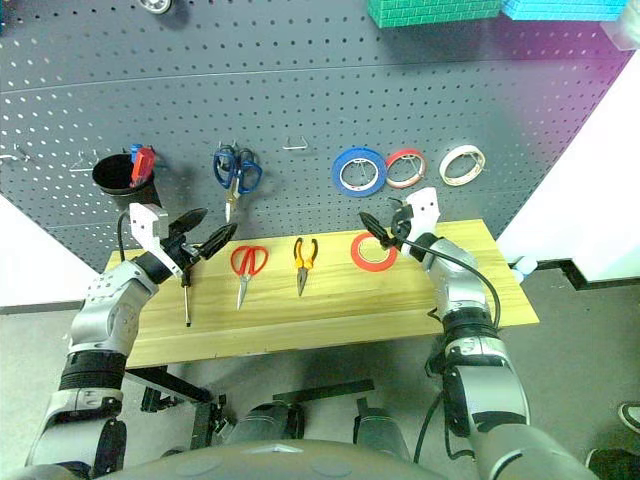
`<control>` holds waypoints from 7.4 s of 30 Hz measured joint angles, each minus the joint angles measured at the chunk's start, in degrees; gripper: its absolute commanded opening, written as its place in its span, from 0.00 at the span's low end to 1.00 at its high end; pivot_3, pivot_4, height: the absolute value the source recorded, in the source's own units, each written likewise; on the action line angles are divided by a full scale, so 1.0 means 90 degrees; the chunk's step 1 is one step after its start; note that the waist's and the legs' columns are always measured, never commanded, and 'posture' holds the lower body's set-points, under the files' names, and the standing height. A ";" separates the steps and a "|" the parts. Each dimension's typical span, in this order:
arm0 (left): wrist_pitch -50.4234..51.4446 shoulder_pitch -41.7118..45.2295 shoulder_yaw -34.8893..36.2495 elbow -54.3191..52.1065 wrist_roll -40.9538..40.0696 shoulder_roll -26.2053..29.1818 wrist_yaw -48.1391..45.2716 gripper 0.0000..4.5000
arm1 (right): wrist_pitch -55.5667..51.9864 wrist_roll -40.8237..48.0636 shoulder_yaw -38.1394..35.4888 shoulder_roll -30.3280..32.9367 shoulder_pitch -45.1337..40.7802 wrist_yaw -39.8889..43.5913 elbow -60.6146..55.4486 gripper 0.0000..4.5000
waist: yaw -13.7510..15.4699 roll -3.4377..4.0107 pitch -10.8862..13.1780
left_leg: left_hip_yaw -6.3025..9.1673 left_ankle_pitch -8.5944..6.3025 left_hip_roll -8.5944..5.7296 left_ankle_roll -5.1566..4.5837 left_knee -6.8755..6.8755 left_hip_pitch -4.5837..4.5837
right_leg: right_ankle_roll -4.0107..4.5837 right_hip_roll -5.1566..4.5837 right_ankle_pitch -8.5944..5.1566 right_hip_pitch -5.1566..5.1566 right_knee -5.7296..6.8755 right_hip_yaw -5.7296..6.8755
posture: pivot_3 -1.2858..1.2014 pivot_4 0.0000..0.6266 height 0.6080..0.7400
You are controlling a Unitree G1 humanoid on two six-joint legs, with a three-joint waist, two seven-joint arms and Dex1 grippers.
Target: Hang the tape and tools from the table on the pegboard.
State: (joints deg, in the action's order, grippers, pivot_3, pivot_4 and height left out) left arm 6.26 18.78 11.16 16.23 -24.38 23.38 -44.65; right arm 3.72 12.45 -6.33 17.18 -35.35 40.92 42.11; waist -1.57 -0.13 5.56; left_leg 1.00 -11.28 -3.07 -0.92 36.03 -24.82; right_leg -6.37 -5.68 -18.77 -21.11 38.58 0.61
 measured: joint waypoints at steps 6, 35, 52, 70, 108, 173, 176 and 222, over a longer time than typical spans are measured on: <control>0.0110 0.0084 0.0002 0.0049 -0.0007 -0.0002 -0.0031 1.00 | 0.0073 -0.0024 0.0005 0.0053 -0.0006 0.0031 0.0104 0.87 | -0.0088 0.0001 -0.0044 | 0.0000 0.0000 -0.0001 0.0000 0.0008 0.0001 | 0.0000 0.0000 0.0000 0.0001 0.0003 -0.0003 | 0.48 0.00 1.00; 0.0774 0.0112 -0.0160 -0.0402 -0.0005 -0.0009 -0.0202 1.00 | 0.0247 -0.0405 0.0070 0.0757 -0.0116 0.0482 0.0497 0.87 | -0.0412 0.0004 -0.0063 | -0.0007 -0.0007 0.0003 -0.0006 -0.0001 0.0050 | 0.0001 -0.0022 -0.0001 0.0051 0.0003 -0.0019 | 0.49 0.13 1.00; 0.2774 -0.0253 -0.0420 -0.1851 -0.0466 0.0992 -0.0640 1.00 | 0.0543 -0.0834 0.0533 0.0517 -0.0503 0.0554 0.1168 0.87 | -0.0266 0.0039 0.0151 | -0.0008 -0.0011 0.0005 -0.0009 -0.0041 0.0049 | 0.0004 -0.0027 -0.0002 0.0042 -0.0032 -0.0023 | 0.51 0.20 1.00; 0.2755 -0.0132 -0.1136 -0.2640 -0.0001 0.0855 -0.0267 1.00 | 0.0923 -0.1309 0.0830 0.0217 -0.1098 0.0479 0.2075 0.87 | -0.0115 0.0026 0.0268 | -0.0035 -0.0008 0.0005 -0.0008 -0.0097 0.0048 | 0.0005 -0.0027 -0.0001 0.0020 -0.0062 -0.0038 | 0.51 0.25 1.00; 0.2886 -0.0848 -0.0817 -0.3726 -0.0279 0.0818 0.0659 1.00 | 0.0597 -0.2689 0.1719 0.0247 -0.1659 0.0014 0.3143 0.87 | -0.0097 -0.0063 0.1096 | -0.0043 -0.0009 0.0005 -0.0009 -0.0104 0.0033 | 0.0004 -0.0036 -0.0001 0.0000 -0.0065 -0.0033 | 0.54 0.44 1.00; 0.2751 -0.1001 -0.0401 -0.4066 -0.0402 0.0707 0.1221 1.00 | 0.0589 -0.2858 0.1482 0.0130 -0.1927 -0.0700 0.3507 0.53 | 0.0087 -0.0079 0.1330 | -0.0045 0.0013 0.0006 0.0029 -0.0103 -0.0065 | 0.0002 -0.0033 0.0000 -0.0094 -0.0068 -0.0021 | 0.55 0.52 1.00; 0.2752 -0.0998 -0.0400 -0.4066 -0.0405 0.0707 0.1231 1.00 | 0.0590 -0.2875 0.1492 0.0145 -0.1939 -0.0697 0.3507 0.29 | 0.0082 -0.0079 0.1330 | -0.0045 0.0013 0.0006 0.0029 -0.0103 -0.0065 | 0.0002 -0.0033 0.0000 -0.0094 -0.0068 -0.0021 | 0.55 0.52 1.00; 0.3429 -0.0674 -0.0379 -0.4615 -0.1793 0.1013 0.0425 1.00 | 0.0697 -0.1965 0.0829 0.0452 -0.1685 -0.0066 0.3031 0.15 | 0.0068 -0.0080 0.1326 | -0.0050 0.0023 0.0006 0.0043 -0.0090 -0.0065 | 0.0000 -0.0020 0.0001 -0.0093 -0.0058 -0.0011 | 0.52 0.39 1.00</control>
State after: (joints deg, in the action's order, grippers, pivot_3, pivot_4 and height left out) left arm 37.12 12.71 7.75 -25.30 -40.52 32.50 -40.83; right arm 10.00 -5.24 1.13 21.25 -50.51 40.33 69.39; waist -0.96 -0.85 17.49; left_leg 0.54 -11.07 -3.01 -0.53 35.22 -25.41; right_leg -6.37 -5.86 -18.76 -21.95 38.07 0.52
